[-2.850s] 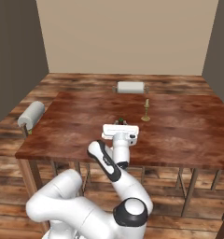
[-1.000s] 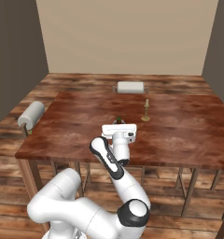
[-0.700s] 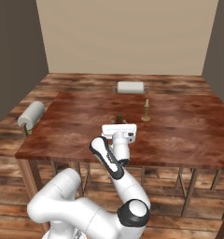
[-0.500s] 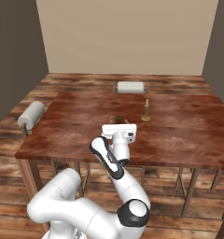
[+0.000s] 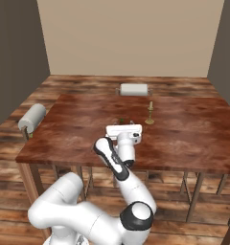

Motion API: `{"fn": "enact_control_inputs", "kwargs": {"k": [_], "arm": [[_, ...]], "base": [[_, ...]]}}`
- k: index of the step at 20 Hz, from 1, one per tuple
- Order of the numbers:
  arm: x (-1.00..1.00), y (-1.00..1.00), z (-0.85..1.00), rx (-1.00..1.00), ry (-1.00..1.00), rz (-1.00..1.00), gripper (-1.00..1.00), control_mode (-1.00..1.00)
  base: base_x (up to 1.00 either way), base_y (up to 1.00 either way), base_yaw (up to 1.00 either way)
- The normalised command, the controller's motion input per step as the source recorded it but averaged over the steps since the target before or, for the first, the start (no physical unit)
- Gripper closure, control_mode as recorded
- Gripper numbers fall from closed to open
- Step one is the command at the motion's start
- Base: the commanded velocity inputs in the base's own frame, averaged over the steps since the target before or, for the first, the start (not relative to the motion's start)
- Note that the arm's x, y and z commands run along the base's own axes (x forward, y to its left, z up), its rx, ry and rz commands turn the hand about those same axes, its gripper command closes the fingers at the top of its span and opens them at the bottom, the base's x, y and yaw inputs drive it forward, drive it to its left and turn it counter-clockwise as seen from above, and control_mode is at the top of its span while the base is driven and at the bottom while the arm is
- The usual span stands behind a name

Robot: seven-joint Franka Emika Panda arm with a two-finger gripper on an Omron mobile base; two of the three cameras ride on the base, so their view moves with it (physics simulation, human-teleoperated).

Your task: Open the cabinet directly in front. Then move the beer and the cup to the dining counter with the candle on it.

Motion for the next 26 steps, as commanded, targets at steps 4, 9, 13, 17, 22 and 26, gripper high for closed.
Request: {"fn": "enact_control_inputs", "kwargs": {"k": [4,9,13,17,22,26], "arm": [[-0.28,0.00,1.00,0.00,0.26,-0.03,-1.00,-1.00],[-0.50,-0.07,1.00,0.00,0.34,-0.03,-1.00,-1.00],[-0.71,-0.16,1.00,0.00,0.42,-0.03,-1.00,-1.00],[-1.00,-0.37,1.00,0.00,0.42,-0.03,-1.00,-1.00],[-1.00,-0.46,1.00,-0.05,0.39,0.00,-1.00,-1.00],[-1.00,-0.54,1.00,-0.04,0.34,0.00,-1.00,-1.00]], "base": [[0.00,0.00,0.00],[0.00,0.00,0.00],[0.00,0.00,0.00],[0.00,0.00,0.00],[0.00,0.00,0.00],[0.00,0.00,0.00]]}}
